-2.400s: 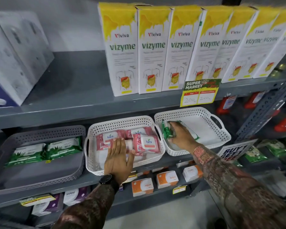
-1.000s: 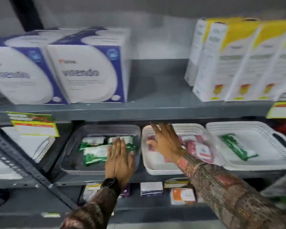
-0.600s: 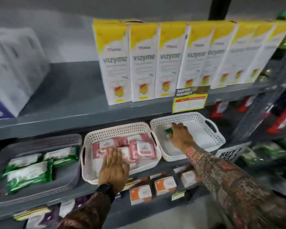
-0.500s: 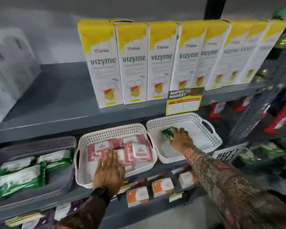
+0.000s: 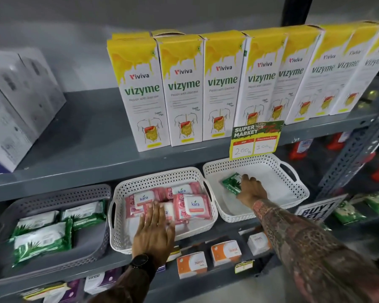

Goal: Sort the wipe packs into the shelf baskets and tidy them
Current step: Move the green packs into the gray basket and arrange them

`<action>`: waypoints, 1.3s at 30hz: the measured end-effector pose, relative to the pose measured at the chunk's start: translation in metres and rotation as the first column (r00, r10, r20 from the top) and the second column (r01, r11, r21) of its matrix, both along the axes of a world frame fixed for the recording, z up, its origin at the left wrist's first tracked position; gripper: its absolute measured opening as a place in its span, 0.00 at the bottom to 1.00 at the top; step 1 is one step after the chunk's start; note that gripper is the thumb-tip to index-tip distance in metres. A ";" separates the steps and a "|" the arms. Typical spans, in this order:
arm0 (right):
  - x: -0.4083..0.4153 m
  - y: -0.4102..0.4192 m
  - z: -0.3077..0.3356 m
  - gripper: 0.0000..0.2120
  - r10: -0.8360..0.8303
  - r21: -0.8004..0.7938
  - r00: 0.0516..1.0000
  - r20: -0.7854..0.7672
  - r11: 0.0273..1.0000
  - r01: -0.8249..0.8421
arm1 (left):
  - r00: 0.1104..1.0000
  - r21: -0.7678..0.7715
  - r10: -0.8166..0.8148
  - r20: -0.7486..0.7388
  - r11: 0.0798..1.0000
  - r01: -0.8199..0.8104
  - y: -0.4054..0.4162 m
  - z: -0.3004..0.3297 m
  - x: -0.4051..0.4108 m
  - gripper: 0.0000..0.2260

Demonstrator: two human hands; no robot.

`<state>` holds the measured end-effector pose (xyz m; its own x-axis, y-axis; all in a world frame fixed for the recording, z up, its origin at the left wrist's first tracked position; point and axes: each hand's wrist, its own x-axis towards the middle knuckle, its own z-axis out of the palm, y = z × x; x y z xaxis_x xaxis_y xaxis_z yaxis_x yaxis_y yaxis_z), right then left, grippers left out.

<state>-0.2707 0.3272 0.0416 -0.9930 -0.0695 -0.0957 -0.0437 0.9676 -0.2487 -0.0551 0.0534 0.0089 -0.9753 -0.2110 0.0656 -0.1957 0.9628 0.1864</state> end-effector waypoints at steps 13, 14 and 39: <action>0.105 -0.178 0.074 0.32 0.338 -0.283 0.802 -0.493 0.809 -0.514 | 0.968 0.110 0.091 -0.236 0.992 -0.067 -0.105 0.021 0.065 0.31; 0.118 -0.202 0.076 0.32 0.371 -0.286 0.782 -0.501 0.781 -0.554 | 0.962 0.111 0.126 -0.240 0.989 -0.101 -0.124 0.021 0.078 0.31; 0.238 -0.412 0.009 0.37 0.695 -0.071 0.704 -0.147 0.703 -0.708 | 0.973 0.086 0.223 -0.051 0.972 -0.218 -0.320 0.045 0.163 0.31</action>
<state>-0.0329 -0.0851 0.0502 -0.6551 -0.7534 0.0564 -0.7292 0.6110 -0.3081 0.1080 -0.2668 0.0543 -0.8989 -0.4274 0.0964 -0.3878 0.8786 0.2786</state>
